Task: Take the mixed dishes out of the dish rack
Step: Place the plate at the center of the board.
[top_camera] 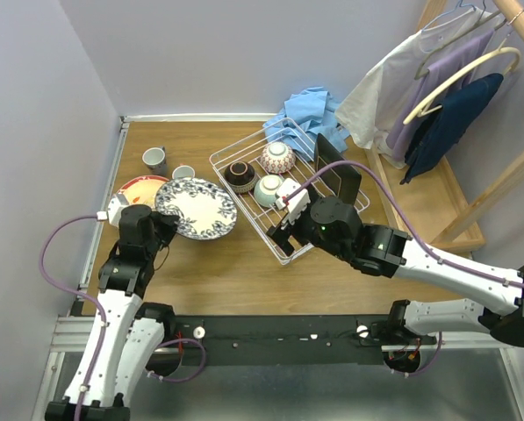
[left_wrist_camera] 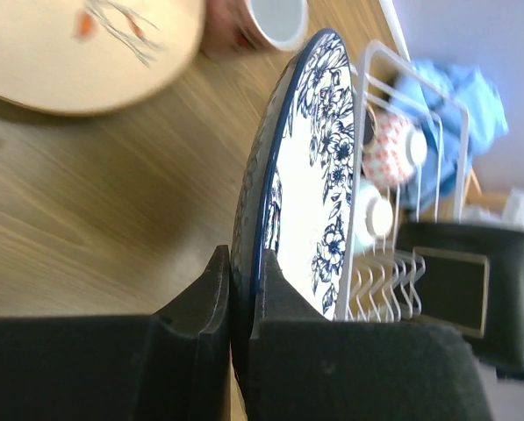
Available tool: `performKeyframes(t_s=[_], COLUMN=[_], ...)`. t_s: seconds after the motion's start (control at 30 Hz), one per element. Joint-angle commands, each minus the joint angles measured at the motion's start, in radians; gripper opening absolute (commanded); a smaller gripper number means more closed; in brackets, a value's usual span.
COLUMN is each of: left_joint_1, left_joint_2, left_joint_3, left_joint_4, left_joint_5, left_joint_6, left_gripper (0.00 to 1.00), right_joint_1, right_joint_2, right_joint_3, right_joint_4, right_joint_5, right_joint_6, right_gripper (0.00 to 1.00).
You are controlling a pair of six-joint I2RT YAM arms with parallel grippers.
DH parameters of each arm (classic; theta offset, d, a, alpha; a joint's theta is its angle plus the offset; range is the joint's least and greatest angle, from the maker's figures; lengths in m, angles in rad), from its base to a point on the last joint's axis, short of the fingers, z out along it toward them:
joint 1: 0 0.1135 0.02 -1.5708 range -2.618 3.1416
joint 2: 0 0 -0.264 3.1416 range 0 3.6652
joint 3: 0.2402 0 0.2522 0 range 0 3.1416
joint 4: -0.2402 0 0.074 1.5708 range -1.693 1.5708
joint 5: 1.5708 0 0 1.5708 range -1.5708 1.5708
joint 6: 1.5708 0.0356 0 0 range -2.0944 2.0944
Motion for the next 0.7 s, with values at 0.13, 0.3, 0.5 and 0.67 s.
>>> performKeyframes(t_s=[0.13,0.3,0.5,0.67], left_joint_1=[0.323,0.409,0.463,0.501], left_joint_2=[-0.017,0.003,-0.02,0.028], left_joint_3=[0.097,0.114,0.045,0.015], left_joint_4=[0.096,0.064,0.09,0.134], left_joint_5=[0.07,0.04,-0.057,-0.071], left_joint_6=[-0.018,-0.017,-0.051,-0.017], left_gripper=[0.0,0.0,0.0,0.0], right_joint_1=[-0.041,-0.042,-0.053,-0.055], right_joint_2=[0.001,-0.005,-0.048,-0.079], right_joint_3=[-0.048,-0.039,-0.052,-0.088], right_joint_4=[-0.034,-0.067,-0.092,-0.087], right_joint_5=[-0.097,-0.054,-0.037,-0.043], right_joint_6=[0.132,0.114,0.1,0.106], right_gripper=[1.0,1.0,1.0,1.0])
